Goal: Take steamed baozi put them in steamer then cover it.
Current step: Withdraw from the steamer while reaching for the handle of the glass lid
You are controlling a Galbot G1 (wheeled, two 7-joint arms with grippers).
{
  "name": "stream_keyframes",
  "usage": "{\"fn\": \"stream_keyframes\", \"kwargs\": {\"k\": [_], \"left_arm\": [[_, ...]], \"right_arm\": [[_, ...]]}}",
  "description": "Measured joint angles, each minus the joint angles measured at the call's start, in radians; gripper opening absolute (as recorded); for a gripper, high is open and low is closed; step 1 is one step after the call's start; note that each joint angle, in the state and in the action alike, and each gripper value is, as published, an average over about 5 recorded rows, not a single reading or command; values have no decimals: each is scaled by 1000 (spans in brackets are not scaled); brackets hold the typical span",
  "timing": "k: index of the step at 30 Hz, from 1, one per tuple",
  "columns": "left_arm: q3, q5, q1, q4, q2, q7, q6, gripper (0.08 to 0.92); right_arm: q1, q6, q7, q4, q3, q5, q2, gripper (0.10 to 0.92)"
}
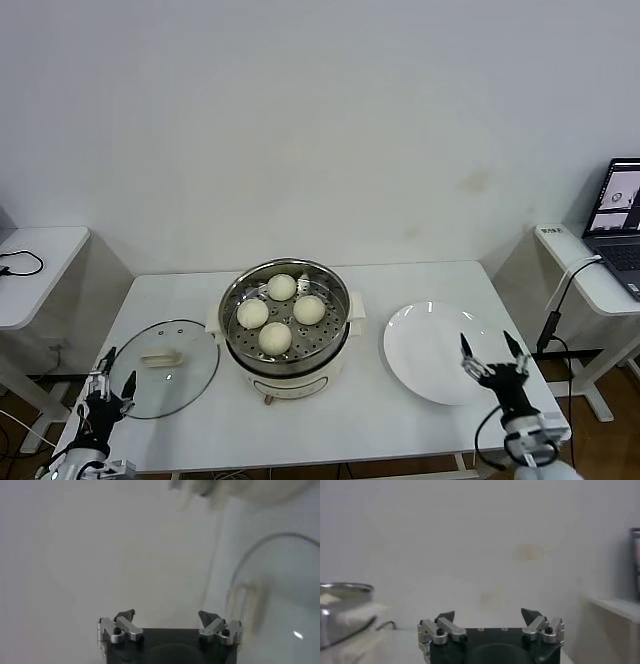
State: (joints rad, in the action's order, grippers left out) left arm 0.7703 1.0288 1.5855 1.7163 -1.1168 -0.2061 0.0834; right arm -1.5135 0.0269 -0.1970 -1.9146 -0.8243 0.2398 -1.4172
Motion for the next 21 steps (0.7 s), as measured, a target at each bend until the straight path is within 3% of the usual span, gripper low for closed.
{"fn": "stream_keyframes", "kwargs": {"k": [21], "left_arm": [[-136, 144, -201, -205, 60, 31, 9, 823]], "right_arm": [[-105, 19, -11, -24, -92, -8, -91, 823]]}}
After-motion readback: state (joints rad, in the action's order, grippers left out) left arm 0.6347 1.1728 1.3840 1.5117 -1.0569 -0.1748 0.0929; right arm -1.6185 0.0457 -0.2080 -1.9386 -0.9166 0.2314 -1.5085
